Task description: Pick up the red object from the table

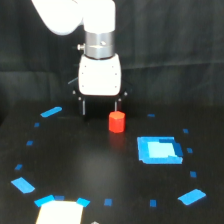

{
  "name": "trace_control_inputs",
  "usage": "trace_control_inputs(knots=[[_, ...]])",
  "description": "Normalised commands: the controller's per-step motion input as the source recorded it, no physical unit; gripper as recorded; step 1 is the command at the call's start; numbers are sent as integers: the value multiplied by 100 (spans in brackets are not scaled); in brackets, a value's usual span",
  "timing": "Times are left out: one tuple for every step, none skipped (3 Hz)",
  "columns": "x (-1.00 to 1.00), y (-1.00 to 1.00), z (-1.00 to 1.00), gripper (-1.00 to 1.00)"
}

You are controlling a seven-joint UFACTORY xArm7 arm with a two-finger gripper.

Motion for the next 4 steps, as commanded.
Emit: trace_control_inputs(knots=[[-100, -80, 100, -100], [-100, -100, 87, -100], [-100, -100, 81, -100], [40, 100, -100, 100]])
